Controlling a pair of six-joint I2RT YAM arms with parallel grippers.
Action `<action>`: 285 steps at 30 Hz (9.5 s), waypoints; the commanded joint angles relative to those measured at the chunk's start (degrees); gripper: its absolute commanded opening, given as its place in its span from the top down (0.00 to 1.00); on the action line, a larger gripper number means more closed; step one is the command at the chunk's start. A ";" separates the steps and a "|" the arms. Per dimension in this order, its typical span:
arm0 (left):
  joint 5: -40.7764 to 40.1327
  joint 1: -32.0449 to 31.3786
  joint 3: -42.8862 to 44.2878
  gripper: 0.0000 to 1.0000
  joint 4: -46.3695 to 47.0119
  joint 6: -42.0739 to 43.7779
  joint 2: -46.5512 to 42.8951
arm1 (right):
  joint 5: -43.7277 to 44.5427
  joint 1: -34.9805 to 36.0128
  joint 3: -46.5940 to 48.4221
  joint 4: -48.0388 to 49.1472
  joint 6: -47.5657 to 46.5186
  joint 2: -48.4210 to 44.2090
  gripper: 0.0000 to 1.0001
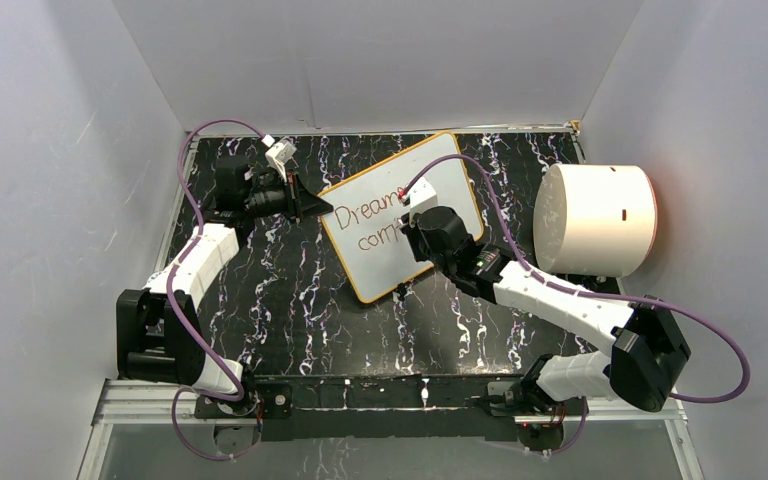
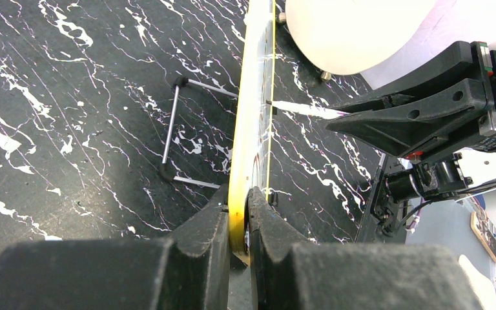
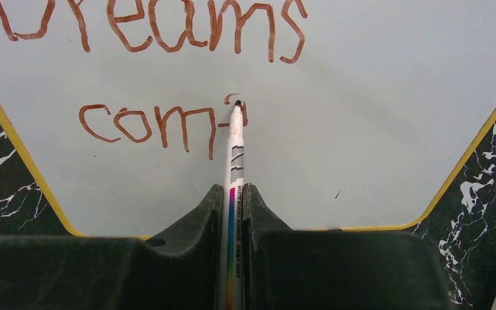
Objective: Write a sentence on the whiteboard
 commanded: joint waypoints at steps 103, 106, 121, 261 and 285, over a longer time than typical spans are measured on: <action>-7.84 -1.23 -1.45 1.00 -8.19 5.83 3.29 | -2.45 -5.66 -0.13 0.17 -4.18 -1.50 1.00; -7.85 -1.19 -1.45 1.00 -8.31 5.84 3.32 | -2.56 -6.20 -0.31 0.17 -4.19 -1.04 1.00; -8.01 -1.23 -1.36 1.00 -8.49 6.01 3.30 | -1.96 -9.19 -0.61 -0.35 -5.86 -2.41 1.00; -7.63 -1.23 -1.14 1.00 -8.95 6.19 4.11 | -5.03 -10.83 -4.18 -3.43 -3.03 -3.98 1.00; -7.34 -1.41 -1.25 1.00 -9.05 6.36 3.92 | -3.95 -12.37 -2.23 4.37 -4.19 -2.52 1.00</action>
